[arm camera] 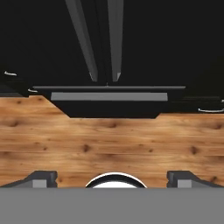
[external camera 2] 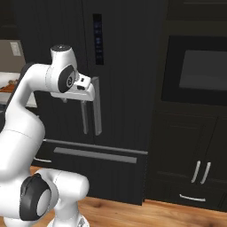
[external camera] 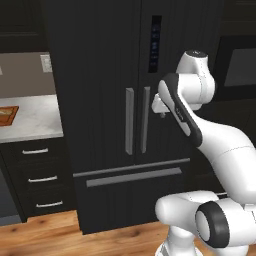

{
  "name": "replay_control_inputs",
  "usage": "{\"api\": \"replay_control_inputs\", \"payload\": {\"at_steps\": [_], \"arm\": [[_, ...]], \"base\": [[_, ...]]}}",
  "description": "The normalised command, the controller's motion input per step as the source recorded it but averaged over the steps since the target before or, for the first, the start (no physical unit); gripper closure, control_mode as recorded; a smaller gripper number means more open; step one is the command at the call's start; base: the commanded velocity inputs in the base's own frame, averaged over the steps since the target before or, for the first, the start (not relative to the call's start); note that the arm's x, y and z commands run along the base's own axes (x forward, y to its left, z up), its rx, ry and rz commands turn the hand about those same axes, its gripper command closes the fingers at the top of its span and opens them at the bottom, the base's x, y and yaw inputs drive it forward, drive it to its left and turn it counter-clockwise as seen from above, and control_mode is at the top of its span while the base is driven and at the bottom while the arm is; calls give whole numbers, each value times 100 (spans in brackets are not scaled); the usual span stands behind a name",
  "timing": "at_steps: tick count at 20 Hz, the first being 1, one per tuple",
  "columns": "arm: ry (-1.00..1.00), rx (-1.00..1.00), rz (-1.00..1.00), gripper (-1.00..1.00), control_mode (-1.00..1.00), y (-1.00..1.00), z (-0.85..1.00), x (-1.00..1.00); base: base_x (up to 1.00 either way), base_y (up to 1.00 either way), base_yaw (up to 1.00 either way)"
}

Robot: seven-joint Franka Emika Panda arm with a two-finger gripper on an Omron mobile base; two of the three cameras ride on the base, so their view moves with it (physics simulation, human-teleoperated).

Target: Retrieve the sausage and cheese from the fridge and place them on the cutting board on the counter.

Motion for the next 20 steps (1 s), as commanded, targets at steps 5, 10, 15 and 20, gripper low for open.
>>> {"api": "replay_control_inputs", "payload": {"at_steps": [5, 10, 15, 20], "arm": [[0, 0, 0, -100, -100, 0, 0, 0], [-4, -6, -1, -100, -100, 4, -11, 4], [-33, -6, 12, -100, -100, 1, -41, 61], [-9, 2, 5, -100, -100, 2, -20, 71]], "base": [[0, 0, 0], [0, 0, 0], [0, 0, 0], [0, 0, 0]]}}
